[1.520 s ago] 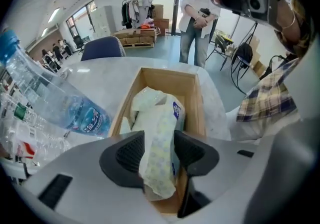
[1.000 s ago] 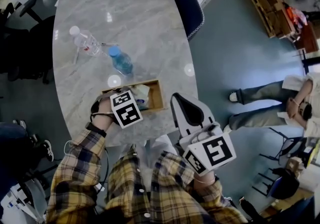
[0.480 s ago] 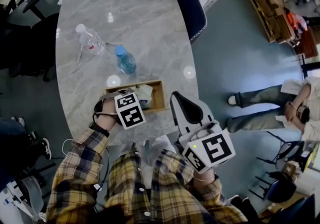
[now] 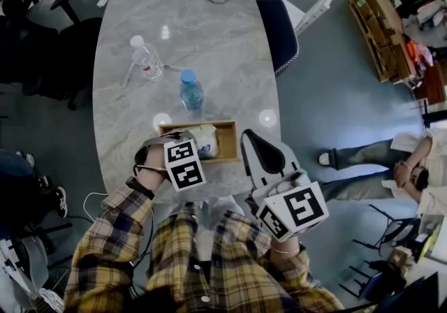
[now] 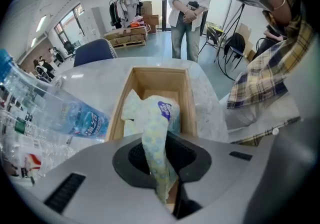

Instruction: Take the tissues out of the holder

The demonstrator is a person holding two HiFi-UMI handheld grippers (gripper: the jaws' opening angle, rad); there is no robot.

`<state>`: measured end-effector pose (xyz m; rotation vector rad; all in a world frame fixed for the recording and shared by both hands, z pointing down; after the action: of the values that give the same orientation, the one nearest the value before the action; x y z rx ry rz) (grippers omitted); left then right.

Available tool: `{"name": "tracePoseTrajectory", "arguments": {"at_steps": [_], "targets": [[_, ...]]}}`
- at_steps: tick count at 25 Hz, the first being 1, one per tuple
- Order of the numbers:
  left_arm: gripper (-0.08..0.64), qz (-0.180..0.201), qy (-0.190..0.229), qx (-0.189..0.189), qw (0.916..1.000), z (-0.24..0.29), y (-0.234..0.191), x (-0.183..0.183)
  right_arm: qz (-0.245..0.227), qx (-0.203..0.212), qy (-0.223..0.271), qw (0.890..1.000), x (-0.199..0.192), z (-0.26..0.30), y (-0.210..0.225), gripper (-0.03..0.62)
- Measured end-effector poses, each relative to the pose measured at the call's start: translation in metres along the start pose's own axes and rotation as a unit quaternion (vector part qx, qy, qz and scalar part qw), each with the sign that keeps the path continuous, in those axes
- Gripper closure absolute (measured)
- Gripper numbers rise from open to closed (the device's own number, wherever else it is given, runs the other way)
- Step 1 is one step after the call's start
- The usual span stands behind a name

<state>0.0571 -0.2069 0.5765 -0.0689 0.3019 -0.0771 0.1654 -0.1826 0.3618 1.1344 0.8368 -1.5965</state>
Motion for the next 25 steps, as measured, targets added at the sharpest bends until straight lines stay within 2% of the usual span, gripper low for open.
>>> {"name": "tracePoseTrajectory", "arguments": {"at_steps": [9, 15, 20, 25], "targets": [[0.494, -0.016, 0.036, 0.049, 0.9980, -0.051, -0.005, 0.000, -0.020, 0.029, 0.021, 0.999, 0.017, 0.006, -0.009, 0.581], [0.494, -0.023, 0.081, 0.097, 0.9917, -0.093, -0.007, 0.009, -0.027, 0.040, 0.033, 0.998, 0.026, 0.007, -0.010, 0.581], [0.494, -0.051, 0.144, 0.133, 0.9792, -0.133, -0.011, 0.022, -0.037, 0.047, 0.042, 0.997, 0.035, 0.009, -0.008, 0.581], [0.494, -0.105, 0.219, 0.162, 0.9564, -0.168, -0.013, 0.025, -0.041, 0.052, 0.049, 0.997, 0.041, 0.014, -0.009, 0.581]]}}
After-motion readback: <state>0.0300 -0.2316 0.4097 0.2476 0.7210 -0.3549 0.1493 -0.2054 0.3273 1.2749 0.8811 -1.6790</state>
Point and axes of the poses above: the fingertips, and each gripper's own axes: z forward along the fingers, y to its right, x out of its top, the point moved 4 cm from there along -z, backward along the fingers, and after that the axes turned 14 degrees about -z, right-handed, at the moved point
